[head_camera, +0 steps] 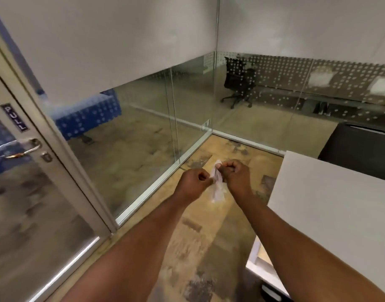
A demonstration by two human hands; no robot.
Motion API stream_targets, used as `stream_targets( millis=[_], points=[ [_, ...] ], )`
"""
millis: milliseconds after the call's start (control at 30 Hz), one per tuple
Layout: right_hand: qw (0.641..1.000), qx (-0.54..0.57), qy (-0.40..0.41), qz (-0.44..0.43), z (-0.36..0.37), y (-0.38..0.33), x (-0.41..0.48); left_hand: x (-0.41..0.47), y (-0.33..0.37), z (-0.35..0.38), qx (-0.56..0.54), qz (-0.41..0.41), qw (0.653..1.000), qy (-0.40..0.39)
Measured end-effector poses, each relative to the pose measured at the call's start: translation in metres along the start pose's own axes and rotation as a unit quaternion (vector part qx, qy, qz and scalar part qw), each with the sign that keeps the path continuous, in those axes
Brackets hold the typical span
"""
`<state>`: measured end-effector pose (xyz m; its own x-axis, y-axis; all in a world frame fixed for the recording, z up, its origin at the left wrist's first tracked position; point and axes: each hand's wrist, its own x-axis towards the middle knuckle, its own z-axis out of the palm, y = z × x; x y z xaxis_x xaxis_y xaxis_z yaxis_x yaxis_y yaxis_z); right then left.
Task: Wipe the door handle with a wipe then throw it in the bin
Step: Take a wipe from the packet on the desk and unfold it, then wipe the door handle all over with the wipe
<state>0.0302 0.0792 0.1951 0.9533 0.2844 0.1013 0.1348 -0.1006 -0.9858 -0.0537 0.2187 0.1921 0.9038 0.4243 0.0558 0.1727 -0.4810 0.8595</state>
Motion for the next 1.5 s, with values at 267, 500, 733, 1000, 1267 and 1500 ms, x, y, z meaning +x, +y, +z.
stream_targets(
  millis=[267, 500, 733, 1000, 1267, 1500],
  points=[
    [0.996, 0.051, -0.066, -0.039, 0.138, -0.047, -0.004, -0.003, -0.054, -0.147, -0.014, -0.026, 0.992, 0.119],
    [0.973, 0.101, -0.207, 0.017, 0.247, -0.082, -0.021, -0.019, -0.087, -0.257, -0.026, -0.037, 0.969, 0.241],
    [0.955, 0.055, -0.291, 0.010, 0.346, -0.097, -0.033, -0.030, -0.109, -0.324, -0.101, -0.062, 0.950, 0.288],
    [0.916, 0.041, -0.400, -0.005, 0.455, -0.095, -0.013, -0.020, -0.146, -0.400, -0.213, -0.140, 0.910, 0.326],
    [0.895, 0.049, -0.443, 0.006, 0.558, -0.119, 0.026, 0.010, -0.195, -0.470, -0.228, -0.202, 0.908, 0.287],
    [0.867, 0.055, -0.494, -0.036, 0.625, -0.121, 0.053, 0.025, -0.227, -0.502, -0.230, -0.193, 0.875, 0.379]
  ],
)
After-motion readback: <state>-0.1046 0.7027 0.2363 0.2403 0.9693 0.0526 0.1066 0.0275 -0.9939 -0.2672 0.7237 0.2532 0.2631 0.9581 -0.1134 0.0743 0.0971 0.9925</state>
